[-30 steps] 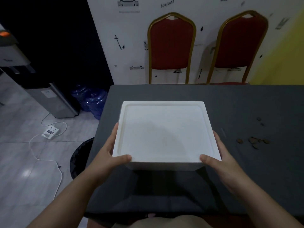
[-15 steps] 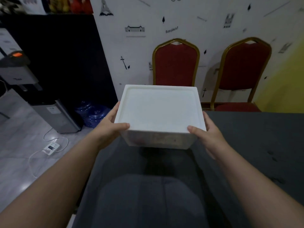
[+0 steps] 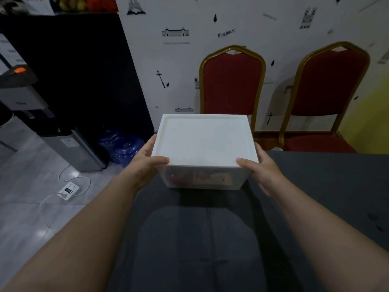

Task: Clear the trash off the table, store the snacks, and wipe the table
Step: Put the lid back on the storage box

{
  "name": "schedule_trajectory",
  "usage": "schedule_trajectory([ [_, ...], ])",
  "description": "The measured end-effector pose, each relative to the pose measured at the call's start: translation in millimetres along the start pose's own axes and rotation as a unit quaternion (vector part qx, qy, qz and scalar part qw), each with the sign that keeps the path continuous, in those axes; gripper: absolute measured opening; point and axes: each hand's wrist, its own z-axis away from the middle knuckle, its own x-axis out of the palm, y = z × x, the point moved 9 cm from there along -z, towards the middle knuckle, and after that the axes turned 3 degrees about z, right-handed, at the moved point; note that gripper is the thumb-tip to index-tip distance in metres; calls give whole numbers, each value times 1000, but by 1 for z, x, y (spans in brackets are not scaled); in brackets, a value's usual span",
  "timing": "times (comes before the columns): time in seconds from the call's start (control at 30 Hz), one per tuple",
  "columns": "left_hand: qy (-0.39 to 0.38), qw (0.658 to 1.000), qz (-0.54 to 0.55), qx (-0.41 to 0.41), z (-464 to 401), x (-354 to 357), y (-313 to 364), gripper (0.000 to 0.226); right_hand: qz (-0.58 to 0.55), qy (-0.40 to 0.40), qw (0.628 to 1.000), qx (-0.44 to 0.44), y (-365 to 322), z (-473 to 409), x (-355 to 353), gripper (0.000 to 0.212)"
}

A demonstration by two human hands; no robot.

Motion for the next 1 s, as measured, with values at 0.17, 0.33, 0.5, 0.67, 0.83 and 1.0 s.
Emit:
schedule_trajectory([
  [0.17,-14,1000,-2,16,-6,-3,-8,79,6,4,1000,4,5,-2,-2,86],
  [0.33,-15,999,21,33,-5,-2,-13,67,-5,-2,1000,13,8,2,0,89],
  [0.5,22,999,23,34,-7,-14,-25,74,-19,21,1000,13,11,9,1,74],
  [0.67,64,998,-6,24,-3,-21,-31,64,48,73,996,-6,0,24,-2,76],
  [0.83,209,957,-189,75,20,-24,-15,64,134,98,985,-48,-13,48,-5,65],
  [1.0,189,880,-362,240,71,55,15,64,121,186,972,-78,-15,100,-38,63],
])
